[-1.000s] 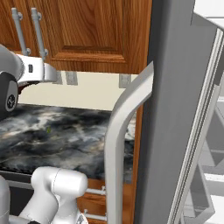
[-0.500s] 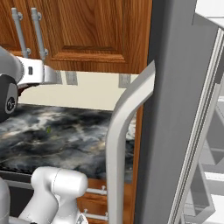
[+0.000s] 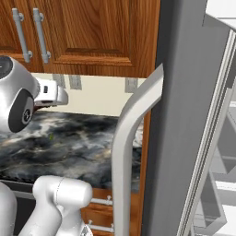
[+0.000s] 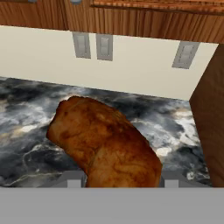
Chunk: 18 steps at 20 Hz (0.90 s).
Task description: Open the fridge, remove the mango, lemon wedge, and chicken drumstick, and place them on any counter.
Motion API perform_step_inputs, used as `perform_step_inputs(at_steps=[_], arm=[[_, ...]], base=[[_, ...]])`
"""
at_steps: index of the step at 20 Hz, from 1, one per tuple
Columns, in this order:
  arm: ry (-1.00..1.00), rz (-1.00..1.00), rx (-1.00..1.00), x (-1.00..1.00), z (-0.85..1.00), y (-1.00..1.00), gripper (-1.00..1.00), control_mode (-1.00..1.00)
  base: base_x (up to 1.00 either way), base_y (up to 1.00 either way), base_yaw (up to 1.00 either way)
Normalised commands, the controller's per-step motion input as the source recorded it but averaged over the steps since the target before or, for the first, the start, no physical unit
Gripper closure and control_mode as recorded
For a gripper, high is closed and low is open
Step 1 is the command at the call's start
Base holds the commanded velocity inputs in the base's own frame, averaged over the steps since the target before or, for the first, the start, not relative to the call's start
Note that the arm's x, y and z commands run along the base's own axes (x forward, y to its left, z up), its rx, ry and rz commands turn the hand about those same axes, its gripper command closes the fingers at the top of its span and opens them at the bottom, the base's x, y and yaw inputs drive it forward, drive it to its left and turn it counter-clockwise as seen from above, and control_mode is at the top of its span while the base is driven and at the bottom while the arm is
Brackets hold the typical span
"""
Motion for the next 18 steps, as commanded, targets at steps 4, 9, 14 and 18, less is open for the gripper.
perform_step_inputs(at_steps=[4, 9, 14, 18], arm=[[0.16, 0.00, -0.02, 0.44, -0.76, 0.15, 1.00, -1.00], [0.19, 0.00, -0.03, 0.54, -0.69, 0.20, 1.00, -1.00], [0.22, 0.00, -0.01, 0.71, -0.66, 0.22, 1.00, -1.00], [0.23, 0.00, 0.00, 0.82, -0.70, 0.11, 1.00, -1.00]], base=[[0.00, 0.00, 0.00], [0.00, 0.00, 0.00], [0.00, 0.00, 0.00], [0.00, 0.00, 0.00]])
